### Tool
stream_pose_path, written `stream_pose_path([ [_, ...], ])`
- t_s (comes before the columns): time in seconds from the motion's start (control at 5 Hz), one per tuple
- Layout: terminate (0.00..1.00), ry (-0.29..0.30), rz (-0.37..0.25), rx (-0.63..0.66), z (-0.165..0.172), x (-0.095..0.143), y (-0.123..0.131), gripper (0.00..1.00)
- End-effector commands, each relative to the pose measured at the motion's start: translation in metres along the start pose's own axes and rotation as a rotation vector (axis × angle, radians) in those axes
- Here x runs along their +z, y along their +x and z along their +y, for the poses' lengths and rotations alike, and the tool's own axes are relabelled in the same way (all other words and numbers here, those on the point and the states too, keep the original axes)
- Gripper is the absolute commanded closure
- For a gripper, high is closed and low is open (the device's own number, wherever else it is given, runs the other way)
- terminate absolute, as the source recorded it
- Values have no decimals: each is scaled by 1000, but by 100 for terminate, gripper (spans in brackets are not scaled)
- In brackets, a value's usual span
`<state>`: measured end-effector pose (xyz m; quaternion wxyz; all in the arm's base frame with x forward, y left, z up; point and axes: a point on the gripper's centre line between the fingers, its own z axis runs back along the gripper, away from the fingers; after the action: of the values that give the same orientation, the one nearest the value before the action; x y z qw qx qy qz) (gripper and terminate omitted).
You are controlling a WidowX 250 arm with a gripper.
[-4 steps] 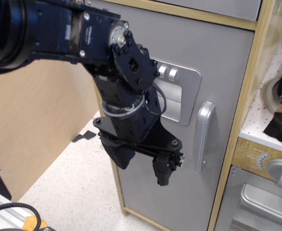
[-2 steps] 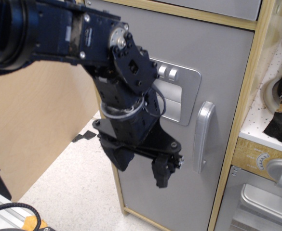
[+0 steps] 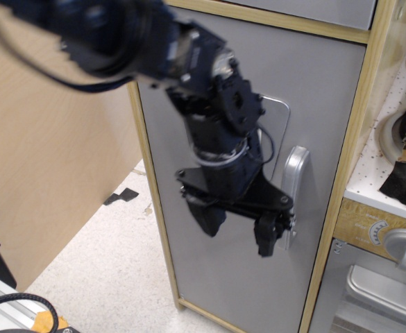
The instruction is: Open fridge
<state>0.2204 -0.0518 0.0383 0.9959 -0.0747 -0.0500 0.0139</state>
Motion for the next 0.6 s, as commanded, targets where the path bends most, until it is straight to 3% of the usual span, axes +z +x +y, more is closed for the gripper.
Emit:
stream_pose_path([
  [0.0, 0, 19, -152, -21, -5, -13, 40, 0],
  [0.4, 0, 11, -205, -31, -7, -29, 74, 0],
])
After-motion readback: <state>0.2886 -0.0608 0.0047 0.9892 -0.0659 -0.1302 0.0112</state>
